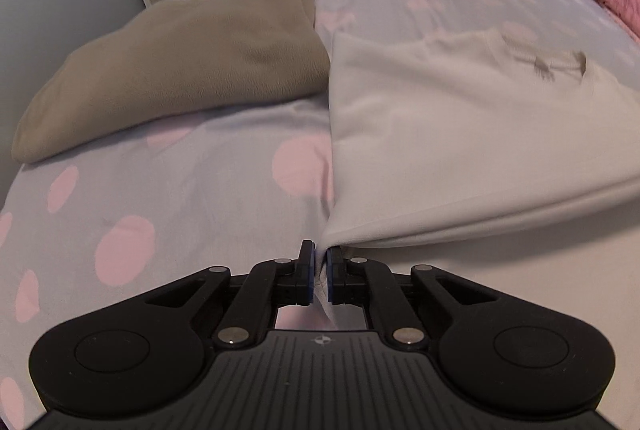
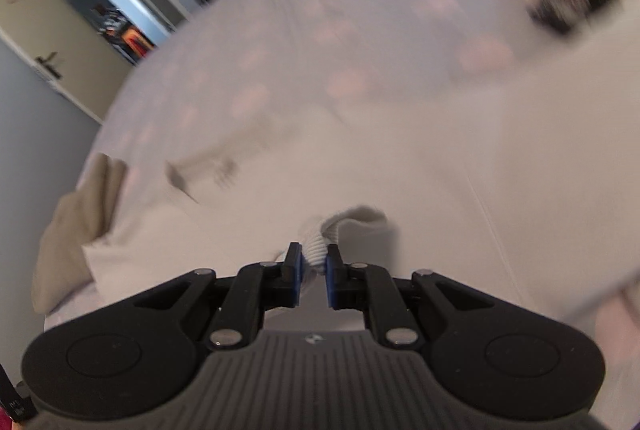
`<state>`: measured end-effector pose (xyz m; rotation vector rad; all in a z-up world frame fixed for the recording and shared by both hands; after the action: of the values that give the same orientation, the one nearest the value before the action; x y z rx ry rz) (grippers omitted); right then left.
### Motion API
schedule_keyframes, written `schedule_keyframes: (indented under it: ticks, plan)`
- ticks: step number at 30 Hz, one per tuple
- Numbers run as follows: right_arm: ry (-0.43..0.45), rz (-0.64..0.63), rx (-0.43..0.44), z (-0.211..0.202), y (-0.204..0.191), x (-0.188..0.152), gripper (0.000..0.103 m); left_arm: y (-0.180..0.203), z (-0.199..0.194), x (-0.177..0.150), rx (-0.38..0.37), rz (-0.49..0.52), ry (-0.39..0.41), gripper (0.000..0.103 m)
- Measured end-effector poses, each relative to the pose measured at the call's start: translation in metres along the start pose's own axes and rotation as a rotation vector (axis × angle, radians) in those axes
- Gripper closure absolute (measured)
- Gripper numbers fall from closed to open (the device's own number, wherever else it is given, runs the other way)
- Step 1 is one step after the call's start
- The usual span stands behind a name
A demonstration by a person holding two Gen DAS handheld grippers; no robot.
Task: Fold clothes
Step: 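Lay the lifted side onto the sweatshirt body and open the right gripper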
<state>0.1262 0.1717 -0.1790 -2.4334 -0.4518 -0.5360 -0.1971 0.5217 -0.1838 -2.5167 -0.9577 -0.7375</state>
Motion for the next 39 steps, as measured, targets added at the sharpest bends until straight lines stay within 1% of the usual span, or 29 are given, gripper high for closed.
schedule_keyframes:
  ticks: [5, 7, 10, 11, 12, 13, 14, 16, 17, 19, 23, 25, 26, 28, 31, 35, 39]
  plan:
    - [-0.061, 0.069, -0.030, 0.024, 0.031, -0.026, 0.089, 0.008, 0.003, -0.004, 0.007, 0.037, -0.030, 0.099]
    - [-0.062, 0.072, -0.032, 0.027, 0.034, -0.032, 0.089, 0.008, 0.006, -0.004, 0.004, 0.043, -0.040, 0.098]
    - [-0.039, 0.072, -0.036, 0.028, 0.034, -0.037, 0.088, 0.009, 0.008, -0.006, 0.009, 0.062, -0.047, 0.097]
    - [-0.029, 0.062, -0.044, 0.027, 0.033, -0.039, 0.086, 0.010, 0.008, -0.006, 0.011, 0.070, -0.048, 0.096]
    - [-0.018, 0.048, -0.053, 0.026, 0.030, -0.042, 0.085, 0.011, 0.006, -0.006, 0.014, 0.077, -0.049, 0.093]
    - [-0.008, 0.033, -0.062, 0.023, 0.028, -0.044, 0.080, 0.011, 0.004, -0.005, 0.015, 0.082, -0.054, 0.091]
    - [0.002, 0.017, -0.073, 0.018, 0.028, -0.046, 0.073, 0.012, 0.002, -0.005, 0.014, 0.085, -0.062, 0.089]
    - [0.022, -0.013, -0.096, 0.007, 0.026, -0.049, 0.063, 0.012, -0.003, -0.004, 0.025, 0.080, -0.088, 0.082]
    - [0.027, -0.026, -0.103, 0.002, 0.027, -0.050, 0.063, 0.012, -0.007, -0.004, 0.032, 0.074, -0.095, 0.082]
    - [0.020, -0.034, -0.110, -0.010, 0.031, -0.045, 0.063, 0.013, -0.018, -0.002, 0.018, 0.057, -0.089, 0.077]
    - [0.026, -0.043, -0.117, -0.050, 0.044, -0.018, 0.062, 0.017, -0.048, 0.007, -0.024, 0.013, -0.048, 0.071]
    - [0.050, -0.065, -0.117, -0.080, 0.050, -0.003, 0.058, 0.021, -0.063, 0.013, -0.035, 0.003, -0.009, 0.062]
    - [0.067, -0.079, -0.122, -0.096, 0.055, 0.004, 0.056, 0.024, -0.071, 0.015, -0.039, 0.000, 0.012, 0.061]
    - [0.109, -0.101, -0.135, -0.129, 0.064, 0.017, 0.055, 0.030, -0.082, 0.020, -0.048, -0.003, 0.043, 0.061]
    - [0.186, -0.088, -0.166, -0.177, 0.085, 0.030, 0.048, 0.041, -0.095, 0.024, -0.064, -0.003, 0.082, 0.061]
    - [0.268, -0.069, -0.241, -0.229, 0.115, 0.040, 0.048, 0.058, -0.106, 0.026, -0.073, 0.023, 0.116, 0.061]
    - [0.326, -0.021, -0.299, -0.270, 0.152, 0.048, 0.048, 0.069, -0.110, 0.027, -0.056, 0.041, 0.127, 0.061]
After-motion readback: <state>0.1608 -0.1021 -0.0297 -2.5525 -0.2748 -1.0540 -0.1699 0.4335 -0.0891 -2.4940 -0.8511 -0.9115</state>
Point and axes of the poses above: each gripper's, at about its wrist camera, not at the fingertips, and z roughly the way its jaws point, y to its right, x to its top, the point moved 1 cm from there along z, roughly the way its jaws point, and after that the axes turned 2 degrees about y, right-handed, at the moved point
